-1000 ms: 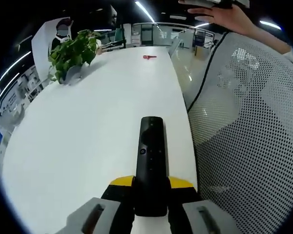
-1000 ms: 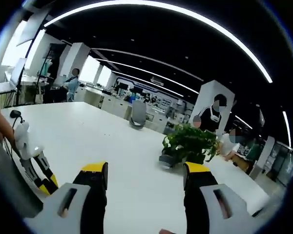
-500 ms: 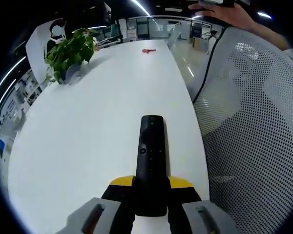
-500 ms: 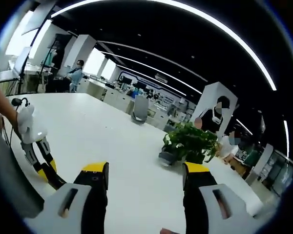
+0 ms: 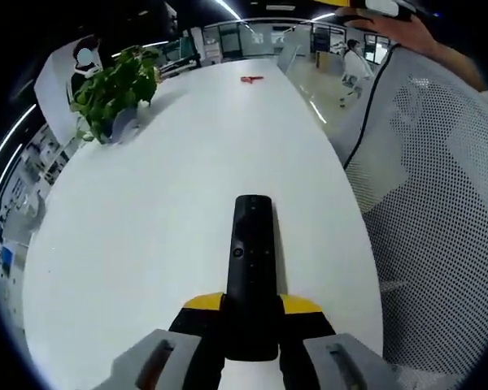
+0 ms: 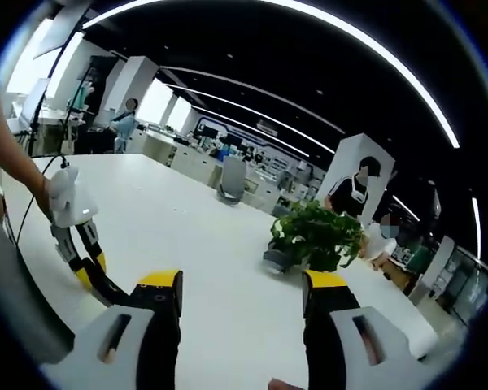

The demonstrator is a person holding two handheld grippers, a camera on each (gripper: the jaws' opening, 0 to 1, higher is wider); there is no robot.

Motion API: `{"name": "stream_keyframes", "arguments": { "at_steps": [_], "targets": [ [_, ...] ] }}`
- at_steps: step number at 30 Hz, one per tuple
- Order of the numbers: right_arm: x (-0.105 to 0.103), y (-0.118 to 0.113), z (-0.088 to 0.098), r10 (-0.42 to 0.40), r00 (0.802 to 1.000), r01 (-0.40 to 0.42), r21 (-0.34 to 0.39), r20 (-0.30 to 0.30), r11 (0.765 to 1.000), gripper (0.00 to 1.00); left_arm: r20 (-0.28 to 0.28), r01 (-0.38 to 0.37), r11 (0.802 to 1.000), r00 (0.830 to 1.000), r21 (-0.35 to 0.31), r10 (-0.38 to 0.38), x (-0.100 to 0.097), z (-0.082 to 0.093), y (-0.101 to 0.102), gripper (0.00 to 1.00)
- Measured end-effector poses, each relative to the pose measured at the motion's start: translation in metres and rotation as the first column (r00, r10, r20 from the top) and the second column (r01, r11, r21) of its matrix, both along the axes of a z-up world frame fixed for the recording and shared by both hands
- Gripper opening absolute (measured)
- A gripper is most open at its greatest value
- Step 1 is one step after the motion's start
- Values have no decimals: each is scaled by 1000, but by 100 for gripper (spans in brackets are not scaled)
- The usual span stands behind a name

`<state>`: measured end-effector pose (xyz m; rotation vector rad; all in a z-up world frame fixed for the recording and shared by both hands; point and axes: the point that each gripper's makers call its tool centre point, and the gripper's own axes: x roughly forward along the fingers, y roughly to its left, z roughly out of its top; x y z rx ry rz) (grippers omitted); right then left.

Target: Press the specified remote control buttons in sequence, fully releasing each button before pressing the next.

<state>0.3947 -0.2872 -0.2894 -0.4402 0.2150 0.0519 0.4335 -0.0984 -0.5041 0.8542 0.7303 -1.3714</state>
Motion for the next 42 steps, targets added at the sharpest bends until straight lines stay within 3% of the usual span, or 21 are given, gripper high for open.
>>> {"name": "stream_keyframes", "arguments": {
  "at_steps": [10,21,25,42],
  "targets": [
    [1,-11,-11,-37,998,45,135,-58,990,68,-13,8,1000,1000,2,-8,18,4,-5,23],
    [2,-8,-16,-27,996,37,120,-81,992,69,10,12,1000,1000,26,-12,44,3,-2,23],
    [2,-11,-16,-38,996,49,141,-83,989,68,2,11,1000,1000,27,-11,50,4,-1,23],
    [0,-27,-16,-93,993,108,238,-71,965,62,72,24,996,997,81,-30,109,11,-12,23]
  ]
}}
